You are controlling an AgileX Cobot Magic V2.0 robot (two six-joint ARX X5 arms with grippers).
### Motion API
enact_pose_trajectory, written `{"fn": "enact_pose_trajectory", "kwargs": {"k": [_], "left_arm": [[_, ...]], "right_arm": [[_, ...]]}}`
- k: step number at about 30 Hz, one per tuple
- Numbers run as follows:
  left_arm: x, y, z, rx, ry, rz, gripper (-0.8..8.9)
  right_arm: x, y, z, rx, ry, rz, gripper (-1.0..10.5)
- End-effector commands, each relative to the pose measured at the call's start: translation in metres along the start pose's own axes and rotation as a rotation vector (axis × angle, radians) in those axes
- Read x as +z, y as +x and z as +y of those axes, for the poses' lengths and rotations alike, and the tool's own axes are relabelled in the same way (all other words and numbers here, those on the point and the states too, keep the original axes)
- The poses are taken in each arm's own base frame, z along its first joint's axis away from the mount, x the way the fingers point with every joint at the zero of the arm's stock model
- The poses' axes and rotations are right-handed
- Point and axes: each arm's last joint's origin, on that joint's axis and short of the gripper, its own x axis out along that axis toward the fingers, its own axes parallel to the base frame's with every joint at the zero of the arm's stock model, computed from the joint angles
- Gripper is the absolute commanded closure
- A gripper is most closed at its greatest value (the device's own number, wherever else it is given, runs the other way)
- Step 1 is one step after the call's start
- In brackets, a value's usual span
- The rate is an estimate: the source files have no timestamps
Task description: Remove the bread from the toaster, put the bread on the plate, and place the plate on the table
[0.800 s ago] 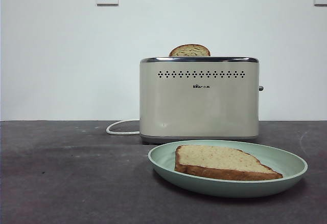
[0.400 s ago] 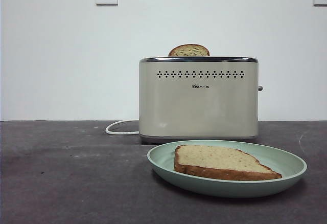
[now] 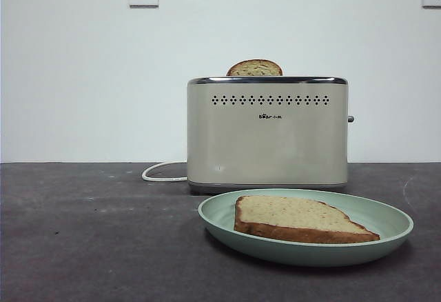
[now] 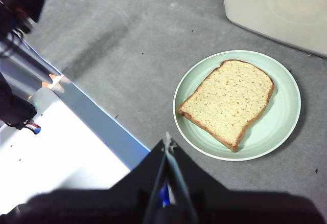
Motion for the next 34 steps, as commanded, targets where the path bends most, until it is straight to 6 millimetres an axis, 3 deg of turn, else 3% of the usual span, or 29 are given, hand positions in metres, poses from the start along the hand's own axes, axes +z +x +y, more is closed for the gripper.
{"fn": "enact_pose_trajectory", "kwargs": {"k": [1, 10, 34], "left_arm": [[-0.016, 0.0, 0.0, 0.023, -0.057, 0.001, 8.18], [-0.041, -0.001, 0.0, 0.045, -0.09, 0.184, 8.17], [-0.04, -0.001, 0.0, 0.044, -0.089, 0.173, 8.17]], "right_arm": [[0.0, 0.0, 0.0, -0.001, -0.007, -0.002, 9.5], [0.0, 0.0, 0.0, -0.001, -0.007, -0.002, 9.4], [0.0, 0.0, 0.0, -0.001, -0.007, -0.002, 9.4]]}}
